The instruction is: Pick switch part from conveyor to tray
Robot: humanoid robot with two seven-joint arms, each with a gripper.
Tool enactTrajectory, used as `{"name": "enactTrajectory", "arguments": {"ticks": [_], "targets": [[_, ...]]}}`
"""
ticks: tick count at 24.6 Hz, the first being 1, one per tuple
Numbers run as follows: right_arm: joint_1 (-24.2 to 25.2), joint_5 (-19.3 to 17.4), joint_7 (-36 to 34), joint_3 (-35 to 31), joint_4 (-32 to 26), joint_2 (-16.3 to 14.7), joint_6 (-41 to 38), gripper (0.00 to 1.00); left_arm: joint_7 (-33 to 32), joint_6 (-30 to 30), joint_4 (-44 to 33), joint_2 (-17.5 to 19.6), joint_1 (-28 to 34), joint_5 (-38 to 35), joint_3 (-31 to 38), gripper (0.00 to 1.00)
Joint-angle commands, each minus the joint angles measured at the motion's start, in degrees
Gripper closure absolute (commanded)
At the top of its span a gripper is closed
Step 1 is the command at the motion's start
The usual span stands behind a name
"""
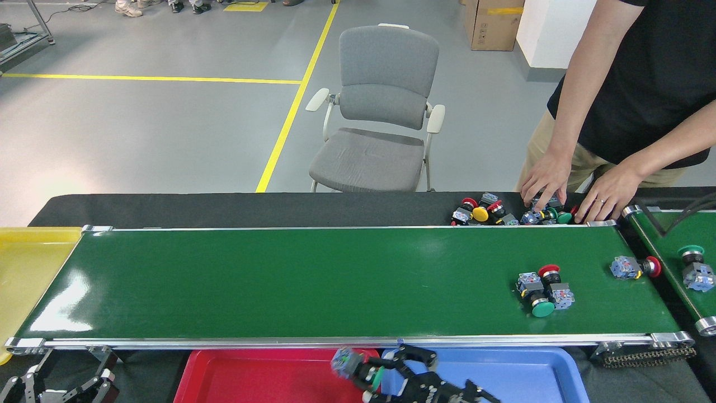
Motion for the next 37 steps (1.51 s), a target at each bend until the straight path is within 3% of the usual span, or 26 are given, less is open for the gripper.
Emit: {"name": "enactTrajectory", "arguments": {"ticks": [1,6,8,11,13,15,18,21,25,28,37], "targets": [[-1.69,0.04,-0.46,0.49,1.21,1.32,-0.38,0.0,0.14,0.4,-0.69,1.51,-0.58,-0.05,0.16,0.0],[-1.26,-0.84,-0.46,-1.7,-0.81,0.88,-0.21,0.0,0.23,0.48,-0.61,1.78,-0.31,-0.32,0.69,0.0],[0.24,-1.54,-0.37,-9.35,-4.33,-0.53,-0.03,0.0,0.23,0.57,-0.52,1.6,0.13,-0.23,1.04,0.0],[8.41,-3.39,-2.13,-27.46,-10.74,1.58,1.73,0.01,0.32,0.57,-0.52,1.6,0.48,-0.23,1.83,0.0],[11.84,-4.09,-4.59,-37.12,-11.01,7.12,8.93,0.01,0.23,0.57,-0.52,1.6,0.92,-0.23,2.18,0.0],[13.42,-4.0,-7.31,-41.96,-9.95,7.39,21.14,0.01,0.23,0.48,-0.6,1.6,0.92,-0.23,2.18,0.0],[16.5,-4.09,-12.94,-41.78,-9.78,6.42,29.94,0.0,0.23,0.48,-0.52,1.51,1.01,-0.23,2.18,0.0],[16.85,-4.0,-12.76,-41.26,-9.69,6.42,30.47,0.0,0.23,0.48,-0.61,1.6,1.01,-0.23,2.1,0.0],[16.15,-1.54,-9.16,-33.7,-9.51,5.98,31.61,0.0,0.23,0.4,-0.52,1.95,0.92,-0.23,1.83,0.0],[14.04,2.86,-6.7,-29.83,-8.63,6.07,33.37,0.0,0.23,0.31,-0.61,1.95,0.48,-0.32,1.48,0.0],[3.49,3.21,-1.43,-21.3,0.68,6.24,37.06,0.0,0.23,0.31,-0.52,1.95,-0.23,-0.67,1.39,0.0]]}}
